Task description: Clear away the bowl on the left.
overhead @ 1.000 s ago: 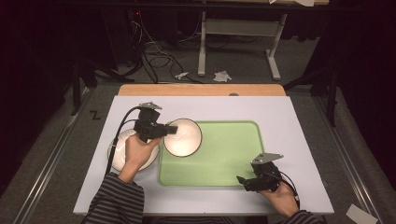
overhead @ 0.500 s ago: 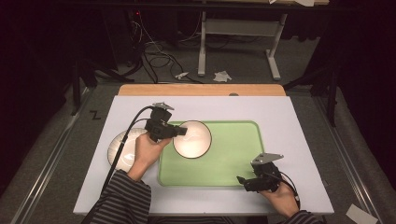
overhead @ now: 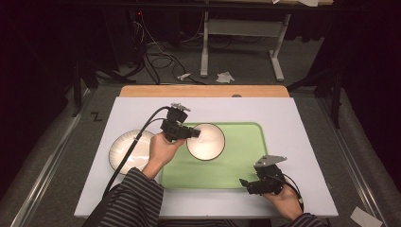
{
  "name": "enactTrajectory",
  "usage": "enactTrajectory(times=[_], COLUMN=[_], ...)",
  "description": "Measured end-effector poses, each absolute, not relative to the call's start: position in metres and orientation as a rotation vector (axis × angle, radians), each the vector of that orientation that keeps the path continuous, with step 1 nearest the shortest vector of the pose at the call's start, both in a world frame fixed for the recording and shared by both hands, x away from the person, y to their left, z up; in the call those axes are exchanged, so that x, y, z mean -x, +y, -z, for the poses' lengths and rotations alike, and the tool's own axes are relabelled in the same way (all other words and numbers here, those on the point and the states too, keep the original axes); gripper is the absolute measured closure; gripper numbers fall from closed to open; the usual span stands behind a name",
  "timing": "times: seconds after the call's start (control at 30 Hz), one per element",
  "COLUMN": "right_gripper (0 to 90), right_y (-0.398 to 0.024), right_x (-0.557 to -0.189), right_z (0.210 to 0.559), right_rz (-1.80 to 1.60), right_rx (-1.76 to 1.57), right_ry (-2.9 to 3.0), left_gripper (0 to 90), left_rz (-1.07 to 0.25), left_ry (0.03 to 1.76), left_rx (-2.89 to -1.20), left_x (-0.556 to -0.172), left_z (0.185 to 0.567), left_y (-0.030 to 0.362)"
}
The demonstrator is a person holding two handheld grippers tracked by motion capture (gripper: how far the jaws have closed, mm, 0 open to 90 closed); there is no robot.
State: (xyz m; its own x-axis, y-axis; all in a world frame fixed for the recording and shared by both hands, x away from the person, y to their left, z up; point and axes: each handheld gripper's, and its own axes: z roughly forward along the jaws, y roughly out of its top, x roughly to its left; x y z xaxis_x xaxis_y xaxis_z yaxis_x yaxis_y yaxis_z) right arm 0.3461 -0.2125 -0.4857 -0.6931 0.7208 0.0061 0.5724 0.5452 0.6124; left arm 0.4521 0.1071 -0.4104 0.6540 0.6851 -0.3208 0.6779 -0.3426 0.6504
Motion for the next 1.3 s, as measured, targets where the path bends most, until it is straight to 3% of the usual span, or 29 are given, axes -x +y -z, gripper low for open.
enactTrajectory(times=[1.3], right_gripper=[24.1], right_y=[-0.209], right_x=[-0.345], right_z=[0.488], right_rz=[-0.866], right_rx=[-1.062], right_ry=[2.556], left_gripper=[81.6], left_rz=[0.054], left_ry=[1.219], left_rx=[-2.102], left_x=[-0.494], left_z=[0.471], left_y=[0.083])
